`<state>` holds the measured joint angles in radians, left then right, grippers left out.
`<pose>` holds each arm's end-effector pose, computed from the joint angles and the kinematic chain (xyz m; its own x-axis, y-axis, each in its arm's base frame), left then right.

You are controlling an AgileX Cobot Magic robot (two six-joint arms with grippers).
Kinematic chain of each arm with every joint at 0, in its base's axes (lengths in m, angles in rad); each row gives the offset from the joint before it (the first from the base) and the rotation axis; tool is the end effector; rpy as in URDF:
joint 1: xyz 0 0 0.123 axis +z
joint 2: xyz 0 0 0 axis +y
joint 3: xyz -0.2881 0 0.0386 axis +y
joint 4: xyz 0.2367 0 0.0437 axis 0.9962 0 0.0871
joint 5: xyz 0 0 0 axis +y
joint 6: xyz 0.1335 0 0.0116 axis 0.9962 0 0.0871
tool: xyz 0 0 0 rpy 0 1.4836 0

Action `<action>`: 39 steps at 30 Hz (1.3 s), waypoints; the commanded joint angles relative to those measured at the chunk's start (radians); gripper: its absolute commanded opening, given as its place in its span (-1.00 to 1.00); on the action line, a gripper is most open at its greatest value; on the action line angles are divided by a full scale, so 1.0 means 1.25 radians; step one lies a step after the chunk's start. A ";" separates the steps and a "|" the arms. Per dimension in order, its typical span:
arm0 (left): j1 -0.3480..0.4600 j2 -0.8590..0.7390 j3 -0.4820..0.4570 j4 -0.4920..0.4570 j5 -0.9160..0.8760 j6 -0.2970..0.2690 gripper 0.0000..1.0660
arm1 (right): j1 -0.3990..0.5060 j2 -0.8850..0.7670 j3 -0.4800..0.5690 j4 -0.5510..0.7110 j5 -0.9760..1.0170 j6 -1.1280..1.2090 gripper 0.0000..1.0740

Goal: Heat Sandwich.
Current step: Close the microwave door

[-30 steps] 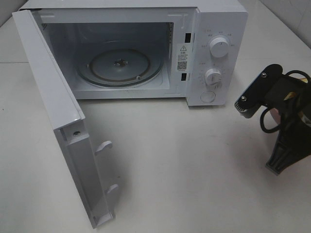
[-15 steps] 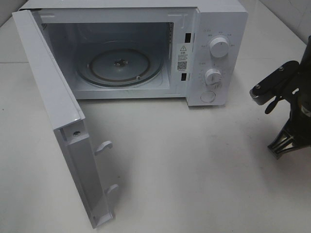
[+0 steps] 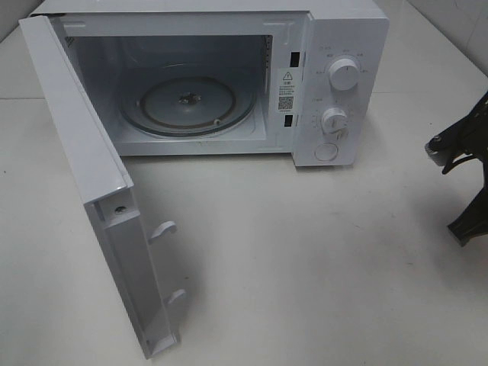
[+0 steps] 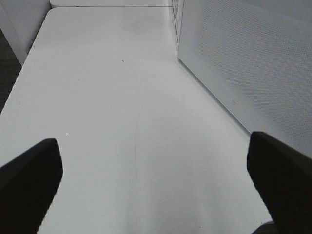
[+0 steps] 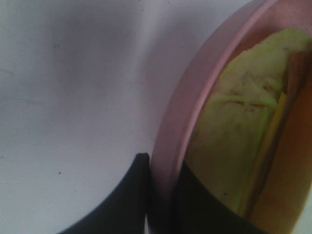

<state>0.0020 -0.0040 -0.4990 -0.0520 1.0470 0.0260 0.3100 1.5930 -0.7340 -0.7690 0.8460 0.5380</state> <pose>0.0182 -0.0060 0.2538 -0.4406 -0.0009 -0.8977 0.0384 0.9991 -0.0199 0.2556 0.0086 0.1459 -0.9387 -0.3298 -0.1002 -0.2330 0.8214 -0.5206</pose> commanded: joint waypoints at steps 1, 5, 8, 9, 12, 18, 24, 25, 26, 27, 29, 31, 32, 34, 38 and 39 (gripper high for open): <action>-0.003 -0.022 0.005 -0.001 -0.008 0.002 0.83 | -0.026 0.019 -0.005 -0.045 -0.005 0.028 -0.98; -0.003 -0.022 0.005 -0.001 -0.008 0.002 0.83 | -0.058 0.050 -0.005 -0.051 -0.037 0.059 -0.97; -0.003 -0.022 0.005 -0.001 -0.008 0.002 0.83 | -0.070 0.065 -0.005 -0.065 -0.052 0.085 -0.97; -0.003 -0.022 0.005 -0.001 -0.008 0.002 0.83 | -0.070 0.070 -0.005 -0.074 -0.054 0.096 -0.97; -0.003 -0.022 0.005 -0.001 -0.008 0.002 0.83 | -0.070 0.094 -0.005 -0.101 -0.056 0.130 -0.97; -0.003 -0.022 0.005 -0.001 -0.008 0.002 0.83 | -0.070 0.142 -0.005 -0.115 -0.092 0.174 -0.96; -0.003 -0.022 0.005 -0.001 -0.008 0.002 0.83 | -0.070 0.185 -0.005 -0.133 -0.114 0.208 -0.95; -0.003 -0.022 0.005 -0.001 -0.008 0.002 0.83 | -0.070 0.197 -0.005 -0.134 -0.131 0.216 -0.95; -0.003 -0.022 0.005 -0.001 -0.008 0.002 0.83 | -0.070 0.203 -0.005 -0.134 -0.139 0.218 -0.95; -0.003 -0.022 0.005 -0.001 -0.008 0.002 0.83 | -0.070 0.209 -0.005 -0.134 -0.143 0.220 -0.95; -0.003 -0.022 0.005 -0.001 -0.008 0.002 0.83 | -0.070 0.218 -0.005 -0.134 -0.151 0.221 -0.93; -0.003 -0.022 0.005 -0.001 -0.008 0.002 0.83 | -0.069 0.226 -0.005 -0.134 -0.154 0.223 -0.93; -0.003 -0.022 0.005 -0.001 -0.008 0.002 0.83 | -0.069 0.230 -0.005 -0.134 -0.154 0.225 -0.92; -0.003 -0.022 0.005 -0.001 -0.008 0.002 0.83 | -0.069 0.236 -0.005 -0.134 -0.154 0.227 -0.92; -0.003 -0.022 0.005 -0.001 -0.008 0.002 0.83 | -0.069 0.238 -0.005 -0.134 -0.154 0.227 -0.92; -0.003 -0.022 0.005 -0.001 -0.008 0.002 0.83 | -0.069 0.238 -0.005 -0.134 -0.154 0.227 -0.91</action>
<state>0.0020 -0.0040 -0.4990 -0.0520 1.0470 0.0260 0.2310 1.8840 -0.7360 -0.9280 0.6510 0.8190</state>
